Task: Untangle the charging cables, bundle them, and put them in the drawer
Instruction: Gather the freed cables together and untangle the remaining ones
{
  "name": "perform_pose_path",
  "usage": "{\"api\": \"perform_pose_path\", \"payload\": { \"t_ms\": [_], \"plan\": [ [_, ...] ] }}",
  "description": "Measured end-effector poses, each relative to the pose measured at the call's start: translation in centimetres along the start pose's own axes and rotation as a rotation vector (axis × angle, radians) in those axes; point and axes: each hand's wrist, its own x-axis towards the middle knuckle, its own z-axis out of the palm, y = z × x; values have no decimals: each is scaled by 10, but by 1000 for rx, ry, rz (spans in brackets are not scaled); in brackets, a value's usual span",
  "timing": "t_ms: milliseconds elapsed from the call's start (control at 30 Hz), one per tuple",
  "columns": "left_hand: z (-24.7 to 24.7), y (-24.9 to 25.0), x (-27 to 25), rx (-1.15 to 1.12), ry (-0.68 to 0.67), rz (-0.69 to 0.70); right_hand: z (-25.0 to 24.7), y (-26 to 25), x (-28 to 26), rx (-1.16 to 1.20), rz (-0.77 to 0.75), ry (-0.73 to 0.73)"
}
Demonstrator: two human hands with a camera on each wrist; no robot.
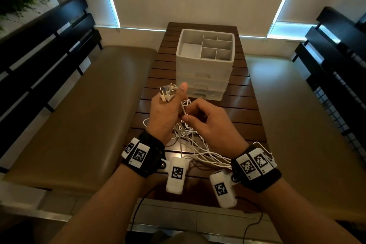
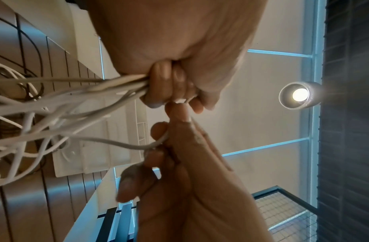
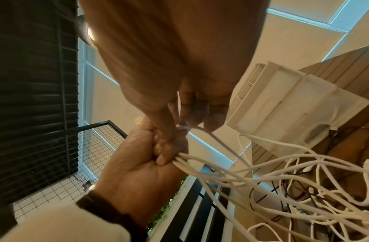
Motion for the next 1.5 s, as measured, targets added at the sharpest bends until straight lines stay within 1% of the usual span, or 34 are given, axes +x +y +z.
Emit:
{"api": "perform_pose_path", "payload": {
  "t_ms": [100,167,200,333,433,500,567,700,800,900,1000,1100,1167,1267,1300,1367,1500],
  "plan": [
    [2,-1,3,-16,67,-31,5,1,2,-57,-76,-12],
    [1,-1,7,-104,71,-85,10,6,5,-181,-132,-36],
    [-2,0,9,-165,62,-105,10,9,6,-216,-133,-55],
    [-14,5,15,-440,1,-152,-2,24,14,-203,-7,-135],
    [-26,9,20,-597,-48,-159,-16,32,24,-243,0,-167],
    [-31,13,23,-604,-73,-149,-23,32,31,-260,-38,-159],
    [-32,16,22,-575,-63,-147,-28,27,36,-263,-53,-169],
    [-34,21,22,-518,-2,-156,-44,17,46,-223,-52,-196],
    [-44,22,28,-512,44,-175,-46,18,52,-216,-63,-246],
    [-52,24,36,-541,66,-191,-36,36,49,-326,-74,-257],
    [-60,29,44,-562,71,-167,-30,65,33,-446,-27,-237],
    [-67,32,49,-546,96,-147,-28,95,16,-625,-38,-206],
    [-78,40,53,-535,121,-123,-41,118,3,-728,22,-159],
    [-100,54,55,-539,162,-81,-70,166,-28,-909,195,-151],
    [-103,53,55,-540,168,-78,-75,178,-37,-932,253,-140],
    [-98,46,54,-536,171,-80,-74,192,-46,-905,335,-145],
    [-84,34,53,-507,155,-83,-68,198,-52,-903,365,-133]
  ]
}}
